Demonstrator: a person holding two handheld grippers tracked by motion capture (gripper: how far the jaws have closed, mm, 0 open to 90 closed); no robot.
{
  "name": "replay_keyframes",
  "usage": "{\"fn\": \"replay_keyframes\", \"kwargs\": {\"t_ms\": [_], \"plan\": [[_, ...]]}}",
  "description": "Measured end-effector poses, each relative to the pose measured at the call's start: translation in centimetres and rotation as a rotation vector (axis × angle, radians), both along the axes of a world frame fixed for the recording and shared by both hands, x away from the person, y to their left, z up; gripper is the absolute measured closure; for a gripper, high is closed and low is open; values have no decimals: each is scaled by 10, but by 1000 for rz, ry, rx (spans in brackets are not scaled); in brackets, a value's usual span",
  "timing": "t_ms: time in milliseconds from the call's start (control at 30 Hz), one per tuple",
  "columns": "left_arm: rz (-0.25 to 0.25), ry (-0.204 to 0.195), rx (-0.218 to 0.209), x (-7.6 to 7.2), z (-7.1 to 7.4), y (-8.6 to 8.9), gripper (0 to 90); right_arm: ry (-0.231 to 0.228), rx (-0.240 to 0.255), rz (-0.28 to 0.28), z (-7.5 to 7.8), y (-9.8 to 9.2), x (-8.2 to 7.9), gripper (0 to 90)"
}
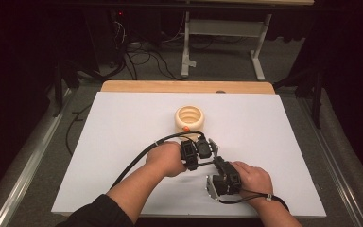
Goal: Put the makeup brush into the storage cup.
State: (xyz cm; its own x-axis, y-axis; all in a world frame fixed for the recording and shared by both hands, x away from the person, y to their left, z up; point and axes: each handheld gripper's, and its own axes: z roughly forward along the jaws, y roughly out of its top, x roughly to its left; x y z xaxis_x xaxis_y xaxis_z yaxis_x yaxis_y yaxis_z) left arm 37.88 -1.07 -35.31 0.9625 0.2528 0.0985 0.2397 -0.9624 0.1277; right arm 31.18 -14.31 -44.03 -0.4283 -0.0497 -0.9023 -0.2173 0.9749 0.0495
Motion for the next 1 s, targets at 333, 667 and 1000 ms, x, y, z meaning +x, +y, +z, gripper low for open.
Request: {"fn": "replay_keyframes", "kwargs": {"t_ms": [333,667,1000], "plan": [[-1,10,1,1,0,1,830,-11,-38,25,-1,0,0,854],[4,15,2,2,0,1,829,-20,-27,45,-1,1,0,858],[15,7,7,0,1,1,762,-19,-18,39,-1,0,1,858]]}}
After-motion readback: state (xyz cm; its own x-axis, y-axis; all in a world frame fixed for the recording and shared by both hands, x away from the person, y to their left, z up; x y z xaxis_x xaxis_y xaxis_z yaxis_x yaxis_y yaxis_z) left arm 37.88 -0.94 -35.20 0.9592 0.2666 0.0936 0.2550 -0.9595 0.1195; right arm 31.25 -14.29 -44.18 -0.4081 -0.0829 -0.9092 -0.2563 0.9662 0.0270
